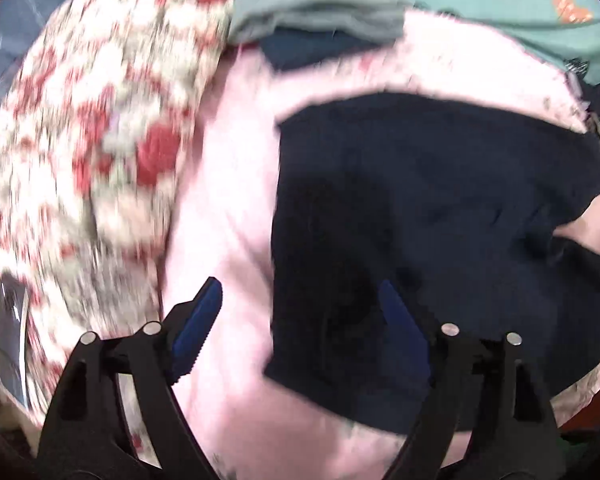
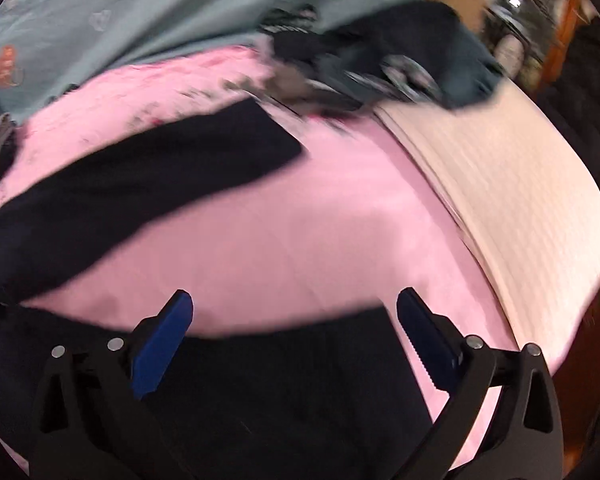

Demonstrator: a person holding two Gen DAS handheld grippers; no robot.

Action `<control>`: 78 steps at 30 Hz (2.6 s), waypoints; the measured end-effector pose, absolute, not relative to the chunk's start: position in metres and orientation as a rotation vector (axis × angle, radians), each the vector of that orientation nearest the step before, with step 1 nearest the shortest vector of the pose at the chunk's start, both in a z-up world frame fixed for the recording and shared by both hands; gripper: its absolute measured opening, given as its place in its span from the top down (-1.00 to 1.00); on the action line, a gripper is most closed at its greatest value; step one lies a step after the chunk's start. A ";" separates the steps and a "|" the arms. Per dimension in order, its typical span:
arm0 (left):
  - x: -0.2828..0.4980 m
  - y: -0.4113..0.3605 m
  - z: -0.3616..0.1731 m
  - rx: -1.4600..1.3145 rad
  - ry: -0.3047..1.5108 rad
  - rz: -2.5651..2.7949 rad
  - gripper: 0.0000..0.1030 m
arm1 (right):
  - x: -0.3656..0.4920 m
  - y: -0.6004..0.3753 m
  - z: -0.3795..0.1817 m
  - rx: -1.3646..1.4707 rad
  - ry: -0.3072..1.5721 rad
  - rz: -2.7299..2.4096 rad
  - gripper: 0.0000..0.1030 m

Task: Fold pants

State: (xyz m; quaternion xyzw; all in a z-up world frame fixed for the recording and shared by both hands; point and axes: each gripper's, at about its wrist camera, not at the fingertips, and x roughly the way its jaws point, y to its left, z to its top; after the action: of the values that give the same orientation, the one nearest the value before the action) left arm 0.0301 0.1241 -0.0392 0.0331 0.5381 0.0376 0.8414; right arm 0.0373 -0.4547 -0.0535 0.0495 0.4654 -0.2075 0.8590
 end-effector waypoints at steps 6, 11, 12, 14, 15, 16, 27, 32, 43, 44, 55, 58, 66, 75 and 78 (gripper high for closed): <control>0.111 0.111 -0.052 0.213 1.049 -0.011 -0.70 | 0.175 -0.387 -0.059 -0.116 0.934 -0.059 -0.91; 0.169 0.106 -0.081 0.301 1.086 -0.077 -0.70 | 0.256 -0.332 -0.080 -0.354 0.981 0.178 -0.60; 0.180 0.108 -0.086 0.301 1.093 -0.090 -0.70 | 0.264 -0.325 -0.084 -0.377 0.993 0.209 -0.59; 0.198 0.109 -0.092 0.302 1.102 -0.111 -0.70 | 0.281 -0.317 -0.094 -0.405 1.027 0.280 -0.57; 0.204 0.110 -0.094 0.310 1.105 -0.122 -0.70 | 0.290 -0.311 -0.101 -0.430 1.042 0.319 -0.55; 0.209 0.110 -0.097 0.321 1.108 -0.138 -0.70 | 0.295 -0.307 -0.105 -0.450 1.051 0.336 -0.55; 0.214 0.085 -0.128 0.424 1.196 -0.256 0.57 | 0.320 -0.304 -0.135 -0.314 1.193 0.448 0.71; 0.199 0.084 -0.086 0.382 1.133 -0.273 0.78 | 0.303 -0.308 -0.107 -0.257 1.143 0.422 0.89; 0.036 0.089 0.040 0.262 0.969 -0.529 0.77 | 0.105 -0.361 0.009 0.148 1.053 0.589 0.89; 0.022 0.089 0.037 0.259 0.988 -0.540 0.77 | 0.081 -0.366 0.005 0.188 1.076 0.596 0.89; -0.047 0.089 -0.113 0.196 1.396 -0.525 0.47 | -0.039 -0.345 -0.139 0.467 1.276 0.352 0.77; -0.051 0.096 -0.085 0.177 1.343 -0.514 -0.20 | -0.037 -0.337 -0.125 0.418 1.278 0.374 0.72; -0.050 0.099 -0.019 0.135 1.123 -0.438 -0.57 | -0.026 -0.318 -0.072 0.226 1.211 0.440 0.64; -0.010 0.055 -0.102 0.240 1.284 -0.161 -0.53 | -0.025 -0.334 -0.060 0.080 1.194 0.267 -0.20; -0.004 0.052 -0.106 0.241 1.297 -0.111 -0.57 | 0.005 -0.343 -0.064 0.032 1.142 0.065 -0.20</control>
State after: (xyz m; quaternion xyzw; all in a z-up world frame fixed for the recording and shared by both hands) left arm -0.0039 0.0523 -0.1056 0.1117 0.6021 -0.0514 0.7889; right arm 0.0047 -0.3426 -0.0640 0.0153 0.5404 0.0308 0.8407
